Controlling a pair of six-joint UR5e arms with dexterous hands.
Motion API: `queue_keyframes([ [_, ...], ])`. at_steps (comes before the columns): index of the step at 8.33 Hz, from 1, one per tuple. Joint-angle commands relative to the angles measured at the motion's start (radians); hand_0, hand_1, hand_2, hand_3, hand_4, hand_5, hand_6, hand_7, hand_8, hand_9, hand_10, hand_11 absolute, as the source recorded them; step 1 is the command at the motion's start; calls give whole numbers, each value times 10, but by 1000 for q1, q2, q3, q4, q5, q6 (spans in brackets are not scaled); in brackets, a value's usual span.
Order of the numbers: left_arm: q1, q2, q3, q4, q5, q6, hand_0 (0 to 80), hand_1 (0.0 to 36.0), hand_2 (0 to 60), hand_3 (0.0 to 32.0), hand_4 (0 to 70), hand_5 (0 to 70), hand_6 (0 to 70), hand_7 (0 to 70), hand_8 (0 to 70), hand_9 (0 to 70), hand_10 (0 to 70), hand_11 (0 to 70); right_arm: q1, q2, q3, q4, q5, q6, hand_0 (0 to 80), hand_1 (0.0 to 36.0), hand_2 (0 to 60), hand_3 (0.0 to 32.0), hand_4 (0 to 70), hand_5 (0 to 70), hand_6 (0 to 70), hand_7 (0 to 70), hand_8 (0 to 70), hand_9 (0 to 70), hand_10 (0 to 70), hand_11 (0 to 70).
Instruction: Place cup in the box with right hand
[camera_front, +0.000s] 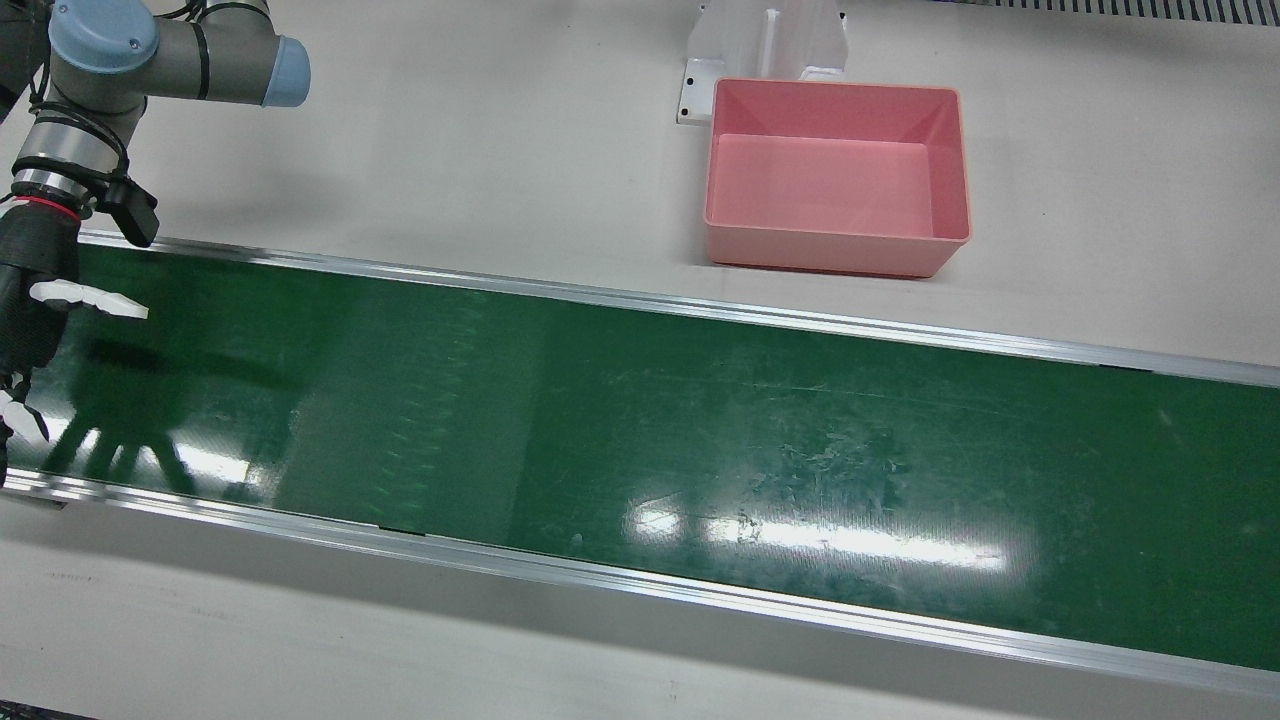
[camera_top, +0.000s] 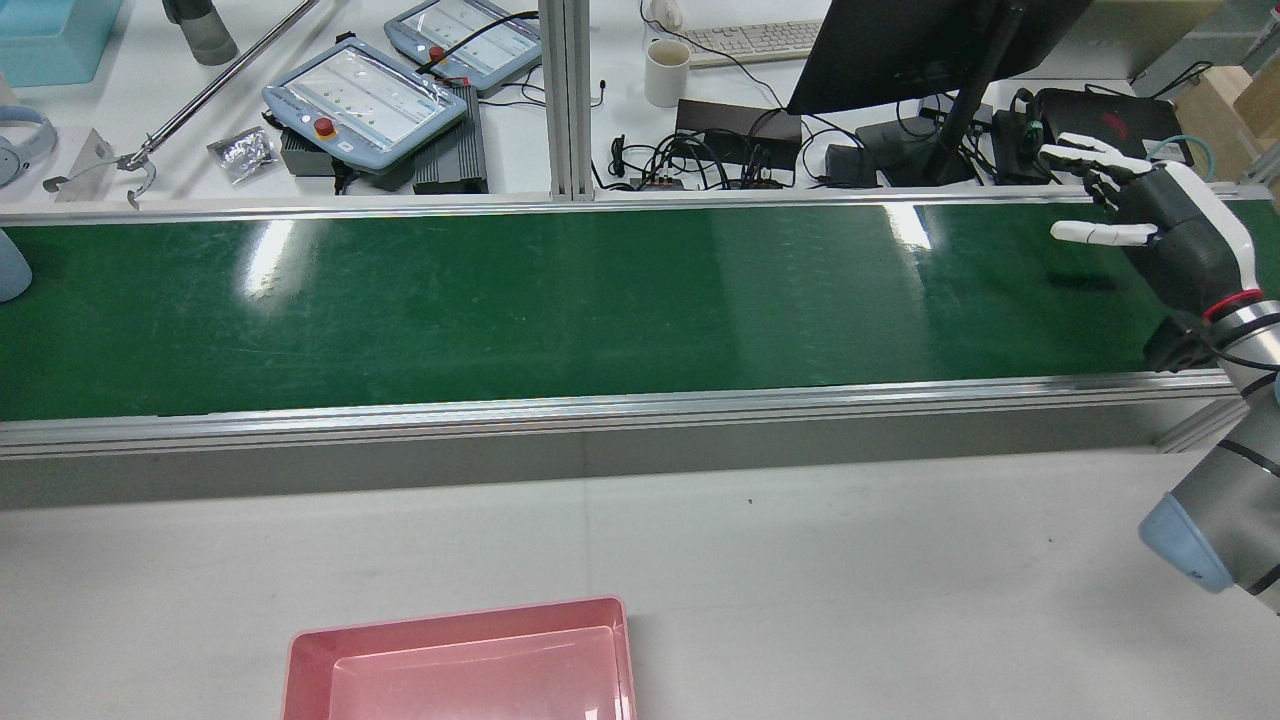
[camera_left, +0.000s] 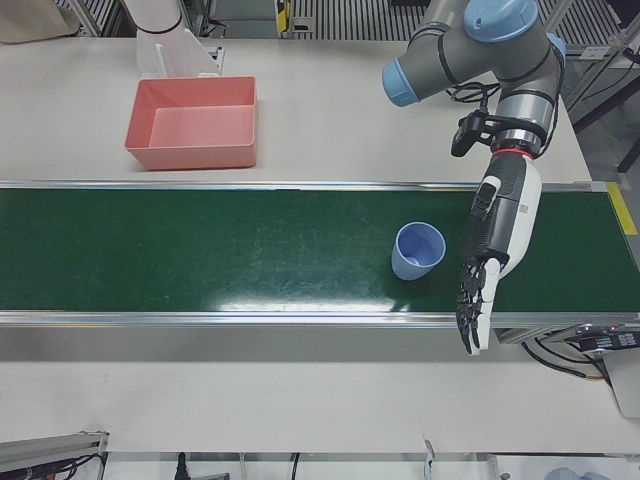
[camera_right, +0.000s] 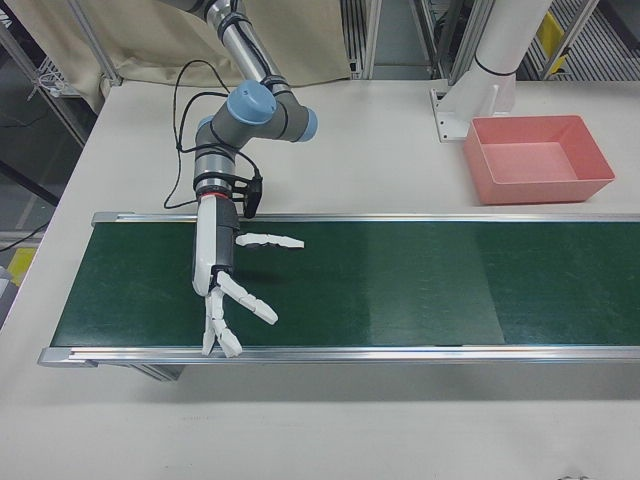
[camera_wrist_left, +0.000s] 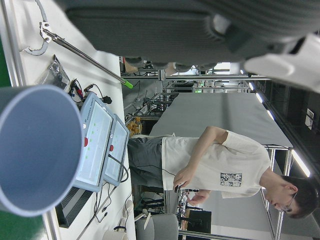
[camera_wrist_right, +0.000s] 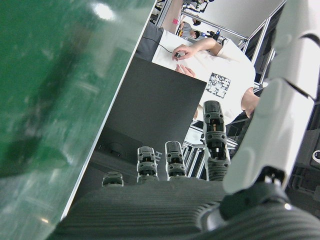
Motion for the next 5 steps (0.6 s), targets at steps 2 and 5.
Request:
queue_keyframes([
  [2,0,0,0,0,0,0,0,0,0,0,0,0,0,0,0,0,0,0,-3,-9,4,0,-1,-6,500,132,106,70,235,55,42,217,91,118,9,25],
  [5,0,0,0,0,0,0,0,0,0,0,0,0,0,0,0,0,0,0,-10,-10,-3,0,-1,-8,493,133,140,46,264,51,45,231,89,120,5,18],
])
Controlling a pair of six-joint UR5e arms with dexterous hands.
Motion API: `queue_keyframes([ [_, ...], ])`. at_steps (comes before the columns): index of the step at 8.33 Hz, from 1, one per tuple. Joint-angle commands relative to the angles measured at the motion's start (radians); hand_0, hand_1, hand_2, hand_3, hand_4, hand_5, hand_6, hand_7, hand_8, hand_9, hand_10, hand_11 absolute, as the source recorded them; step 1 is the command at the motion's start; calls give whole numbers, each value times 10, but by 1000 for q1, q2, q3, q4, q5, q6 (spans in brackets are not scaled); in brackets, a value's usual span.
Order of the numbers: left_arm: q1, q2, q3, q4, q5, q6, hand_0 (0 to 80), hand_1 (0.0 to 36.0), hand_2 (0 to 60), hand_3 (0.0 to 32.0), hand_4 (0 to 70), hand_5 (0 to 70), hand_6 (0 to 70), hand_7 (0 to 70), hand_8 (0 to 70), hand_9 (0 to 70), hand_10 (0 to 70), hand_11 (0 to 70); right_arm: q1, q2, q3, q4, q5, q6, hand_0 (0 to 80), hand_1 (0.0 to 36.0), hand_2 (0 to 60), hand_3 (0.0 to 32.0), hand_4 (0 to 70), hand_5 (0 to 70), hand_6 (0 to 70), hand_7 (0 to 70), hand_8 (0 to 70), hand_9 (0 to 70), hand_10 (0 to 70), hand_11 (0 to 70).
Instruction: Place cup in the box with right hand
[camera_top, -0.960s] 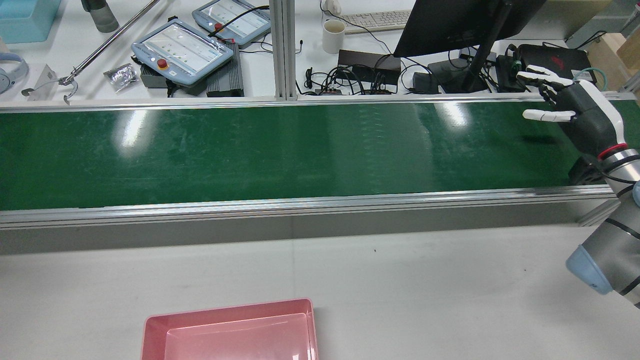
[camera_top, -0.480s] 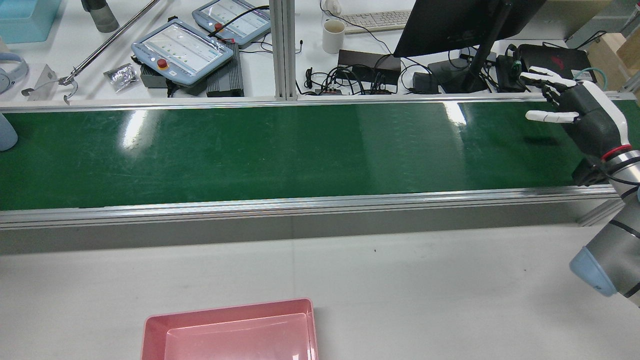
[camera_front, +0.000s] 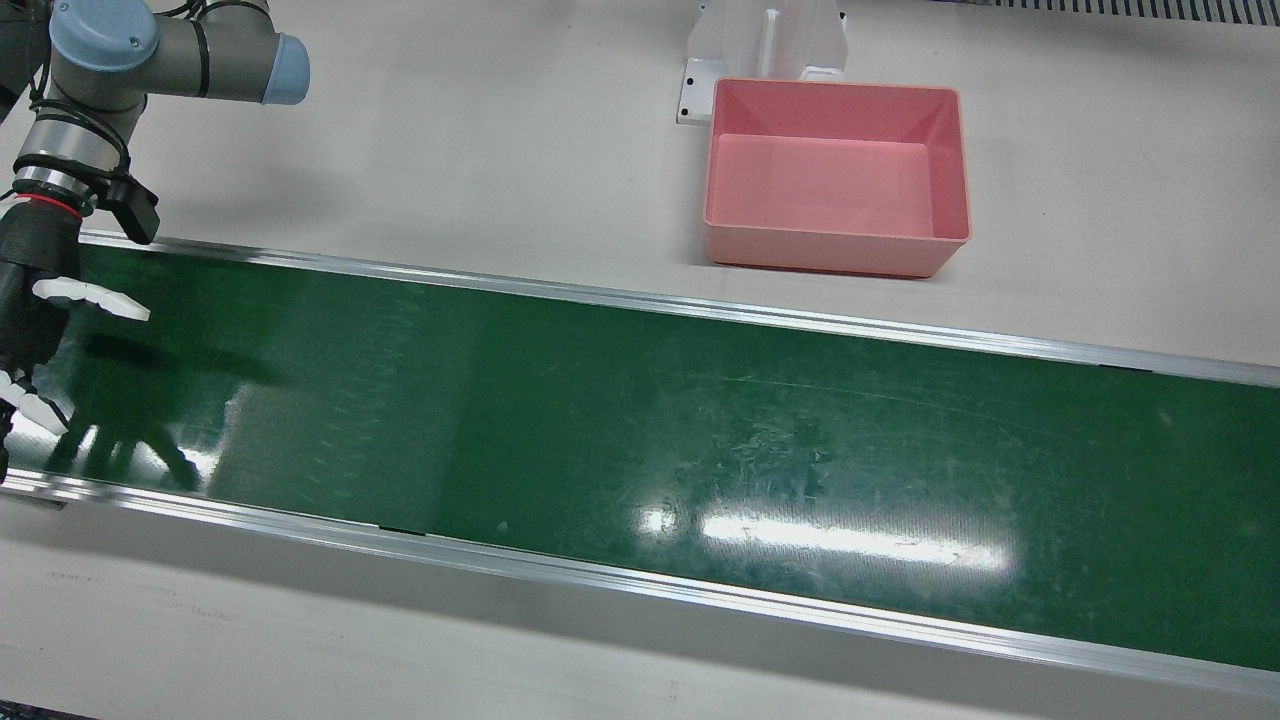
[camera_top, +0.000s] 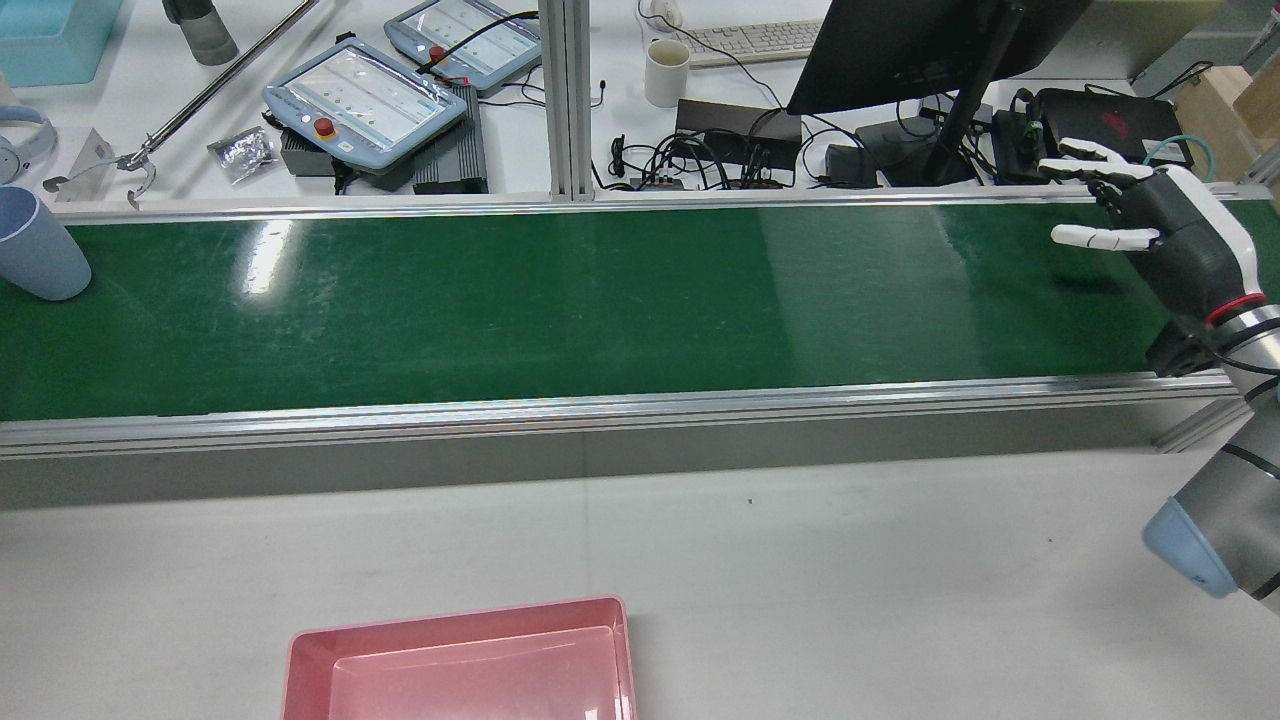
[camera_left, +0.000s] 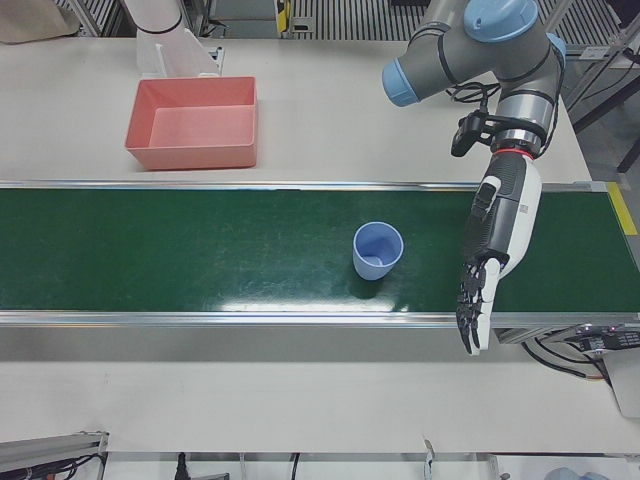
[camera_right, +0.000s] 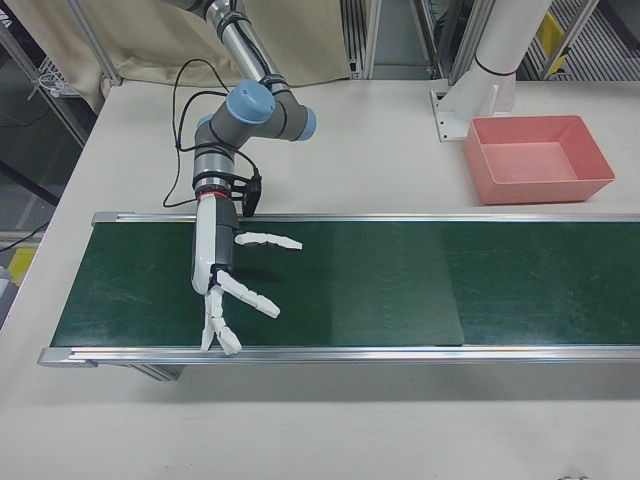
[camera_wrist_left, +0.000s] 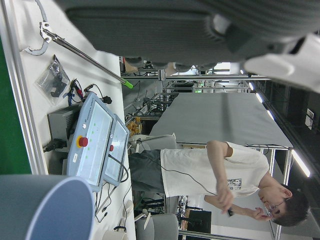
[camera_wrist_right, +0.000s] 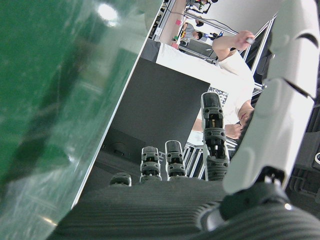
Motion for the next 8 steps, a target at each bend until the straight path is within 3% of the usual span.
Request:
queue_keyframes([
  [1,0,0,0,0,0,0,0,0,0,0,0,0,0,0,0,0,0,0,-9,-1,-5,0,0,-1,491,132,146,46,265,50,45,232,89,120,5,18],
  [8,0,0,0,0,0,0,0,0,0,0,0,0,0,0,0,0,0,0,0,-1,-4,0,0,2,488,137,174,42,270,49,46,238,89,122,5,17],
])
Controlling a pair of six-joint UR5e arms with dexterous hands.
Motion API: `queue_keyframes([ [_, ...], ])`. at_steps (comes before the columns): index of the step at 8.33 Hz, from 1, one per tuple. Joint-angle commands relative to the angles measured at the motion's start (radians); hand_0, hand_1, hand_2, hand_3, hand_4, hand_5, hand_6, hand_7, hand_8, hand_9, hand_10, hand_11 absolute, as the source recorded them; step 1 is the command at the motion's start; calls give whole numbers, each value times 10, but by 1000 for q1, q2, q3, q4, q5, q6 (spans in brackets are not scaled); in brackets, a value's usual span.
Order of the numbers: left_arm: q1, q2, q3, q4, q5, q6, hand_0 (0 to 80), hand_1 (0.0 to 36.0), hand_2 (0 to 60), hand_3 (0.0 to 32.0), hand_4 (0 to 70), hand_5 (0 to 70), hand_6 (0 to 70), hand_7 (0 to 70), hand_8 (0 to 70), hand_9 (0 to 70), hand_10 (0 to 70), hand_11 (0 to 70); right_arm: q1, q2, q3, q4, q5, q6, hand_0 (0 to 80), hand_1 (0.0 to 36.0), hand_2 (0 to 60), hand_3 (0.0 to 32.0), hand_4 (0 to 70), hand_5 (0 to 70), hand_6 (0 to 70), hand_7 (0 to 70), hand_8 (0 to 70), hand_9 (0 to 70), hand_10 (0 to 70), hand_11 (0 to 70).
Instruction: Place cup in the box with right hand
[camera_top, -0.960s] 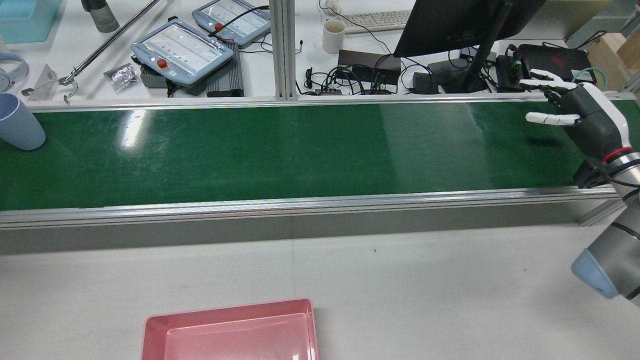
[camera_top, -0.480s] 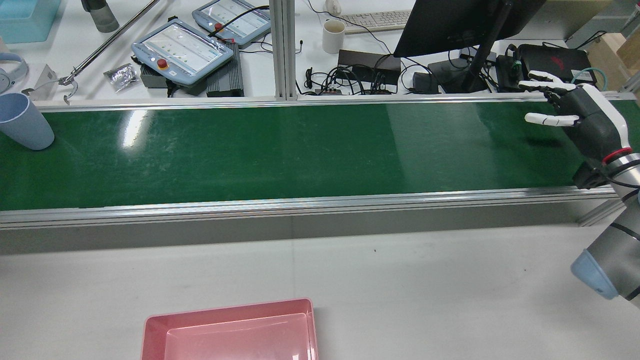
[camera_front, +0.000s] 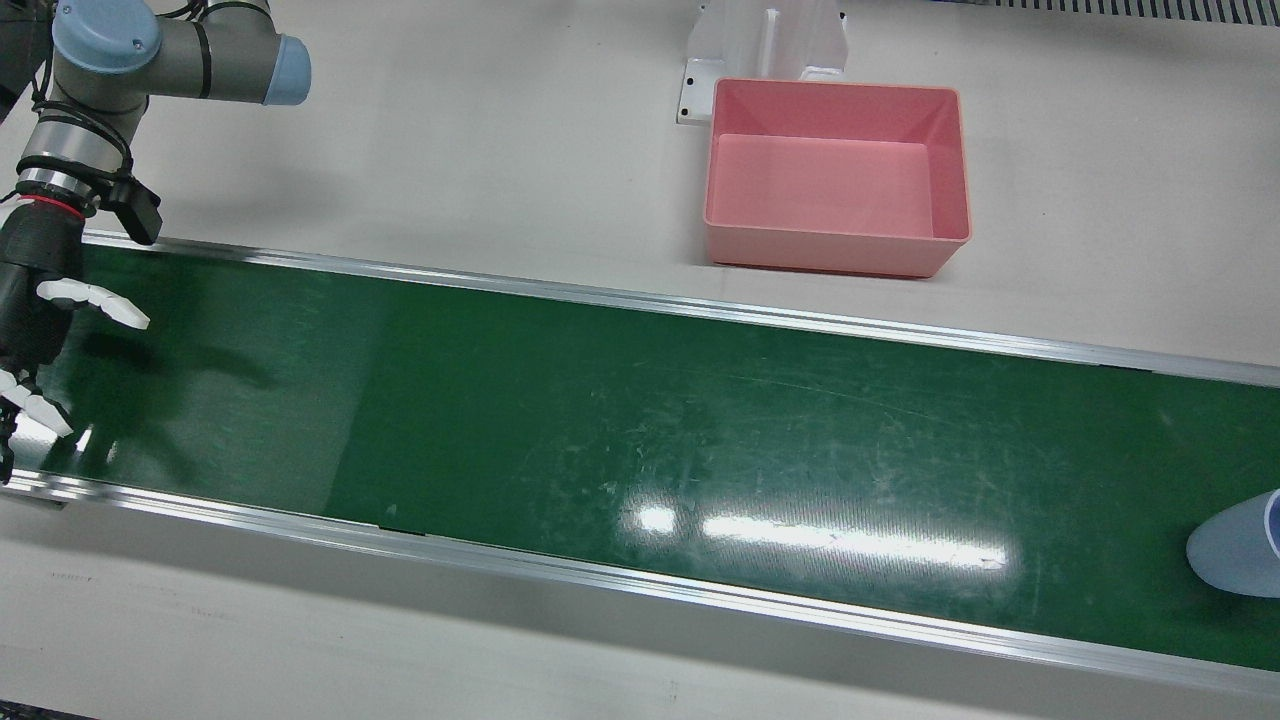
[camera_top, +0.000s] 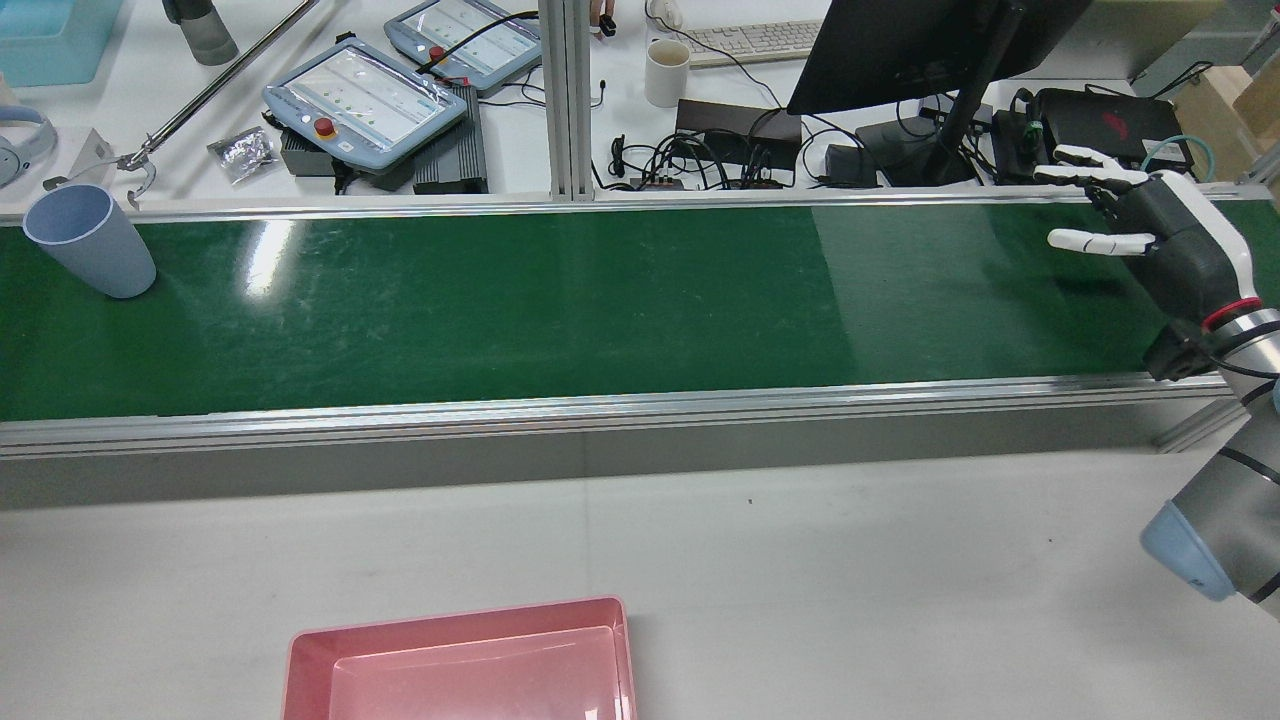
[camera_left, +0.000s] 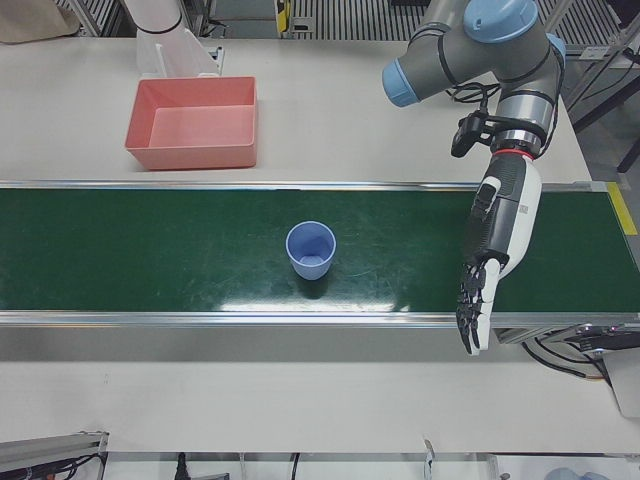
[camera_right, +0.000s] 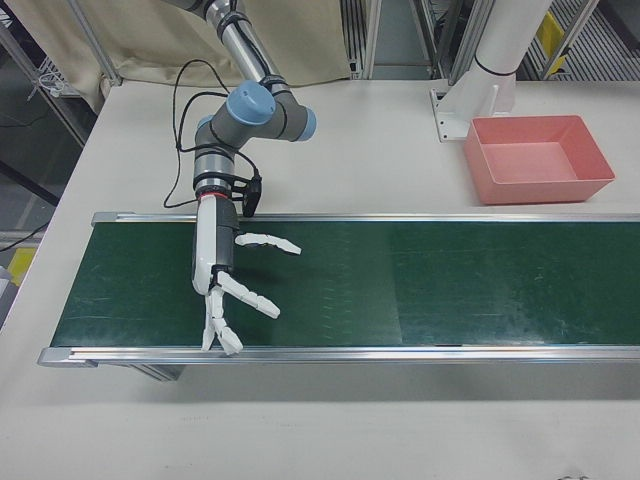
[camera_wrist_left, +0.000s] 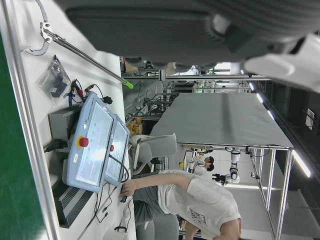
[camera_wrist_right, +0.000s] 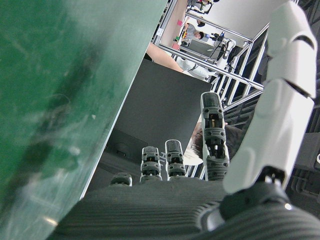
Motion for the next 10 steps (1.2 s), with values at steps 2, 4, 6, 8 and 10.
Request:
queue_keyframes([
  [2,-1,0,0,0,0,0,0,0,0,0,0,0,0,0,0,0,0,0,5,0,-1,0,0,-1,488,136,174,56,271,48,44,239,89,122,2,14],
  [4,1,0,0,0,0,0,0,0,0,0,0,0,0,0,0,0,0,0,5,0,-1,-5,0,-3,472,70,46,68,328,33,38,238,84,118,0,0],
  [6,-1,0,0,0,0,0,0,0,0,0,0,0,0,0,0,0,0,0,5,0,-1,-5,0,-3,473,57,2,86,326,31,36,236,81,117,0,0],
  [8,1,0,0,-2,0,0,0,0,0,0,0,0,0,0,0,0,0,0,5,0,0,-5,0,-3,474,62,18,88,311,33,36,234,83,117,0,0],
  [10,1,0,0,0,0,0,0,0,0,0,0,0,0,0,0,0,0,0,-4,2,-6,-6,0,-4,475,68,35,78,324,33,38,239,82,118,0,0],
])
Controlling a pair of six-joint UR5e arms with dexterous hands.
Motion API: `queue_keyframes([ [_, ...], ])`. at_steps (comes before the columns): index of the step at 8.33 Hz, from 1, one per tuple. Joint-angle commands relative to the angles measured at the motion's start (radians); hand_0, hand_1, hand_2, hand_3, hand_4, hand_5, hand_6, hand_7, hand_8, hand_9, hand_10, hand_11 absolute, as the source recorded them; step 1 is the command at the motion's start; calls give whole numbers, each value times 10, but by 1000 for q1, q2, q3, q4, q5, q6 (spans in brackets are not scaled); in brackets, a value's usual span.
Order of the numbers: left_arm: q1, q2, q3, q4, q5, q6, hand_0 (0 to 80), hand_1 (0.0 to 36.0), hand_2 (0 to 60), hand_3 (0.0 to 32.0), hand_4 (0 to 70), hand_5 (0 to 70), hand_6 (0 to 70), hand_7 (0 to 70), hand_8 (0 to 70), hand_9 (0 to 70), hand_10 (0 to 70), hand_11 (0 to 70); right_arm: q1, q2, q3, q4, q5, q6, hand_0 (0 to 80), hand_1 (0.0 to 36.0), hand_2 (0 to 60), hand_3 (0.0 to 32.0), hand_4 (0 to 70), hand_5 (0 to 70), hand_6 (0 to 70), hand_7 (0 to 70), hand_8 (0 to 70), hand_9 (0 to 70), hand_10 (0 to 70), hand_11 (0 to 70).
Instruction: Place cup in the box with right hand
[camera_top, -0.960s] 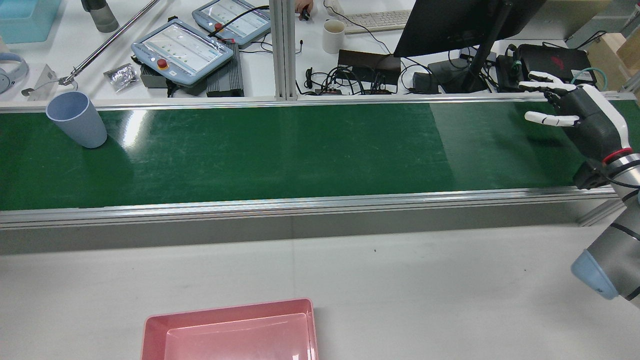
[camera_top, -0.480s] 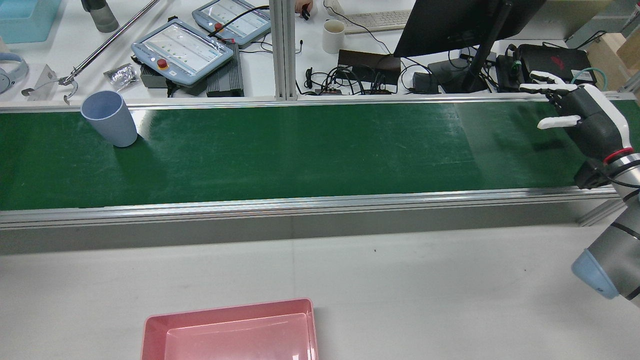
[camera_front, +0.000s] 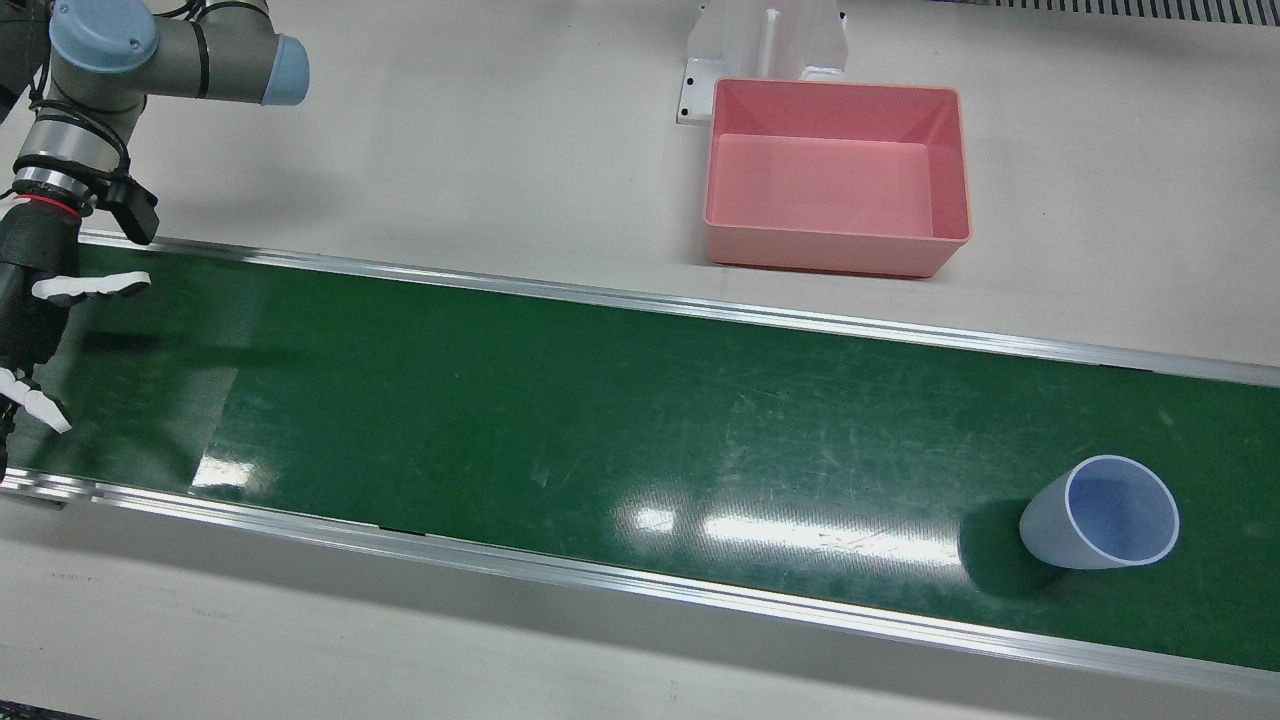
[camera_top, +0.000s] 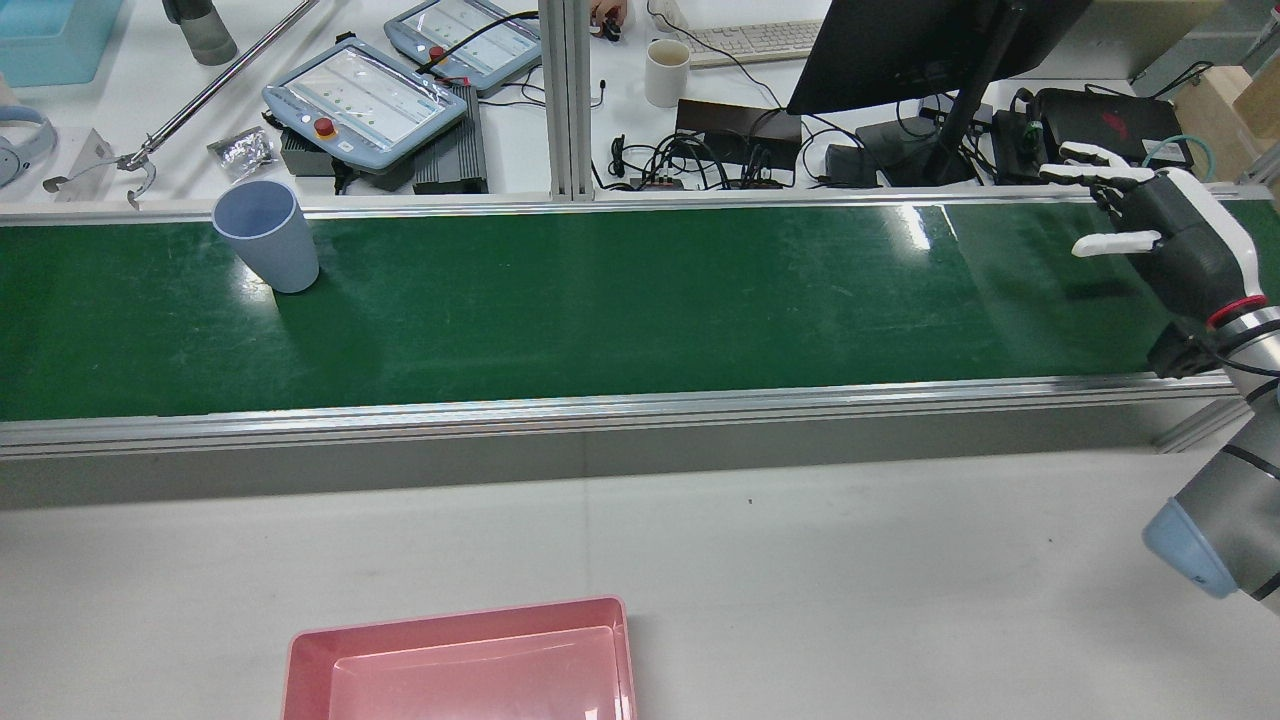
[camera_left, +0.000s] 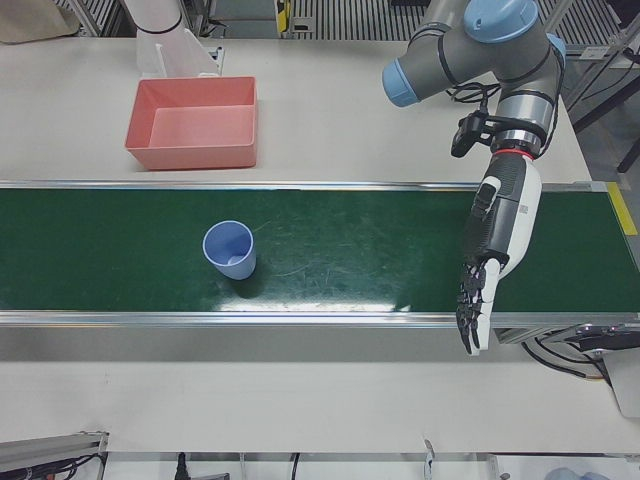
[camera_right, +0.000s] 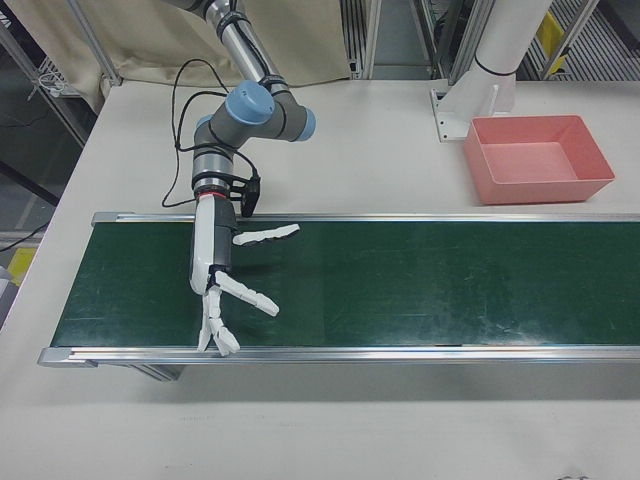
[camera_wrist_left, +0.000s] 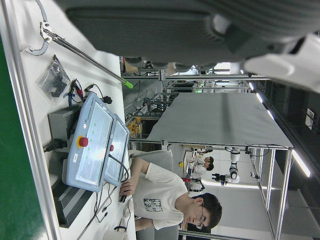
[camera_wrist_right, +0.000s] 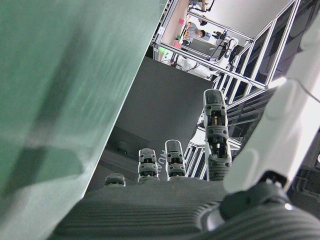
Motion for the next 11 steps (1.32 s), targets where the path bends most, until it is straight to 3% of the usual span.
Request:
queue_keyframes([
  [1,0,0,0,0,0,0,0,0,0,0,0,0,0,0,0,0,0,0,-16,3,-9,-11,0,-1,474,72,52,74,333,33,39,245,83,120,0,1],
  [11,1,0,0,0,0,0,0,0,0,0,0,0,0,0,0,0,0,0,-3,10,-25,-23,2,-7,467,79,106,46,351,32,43,254,86,123,7,14],
])
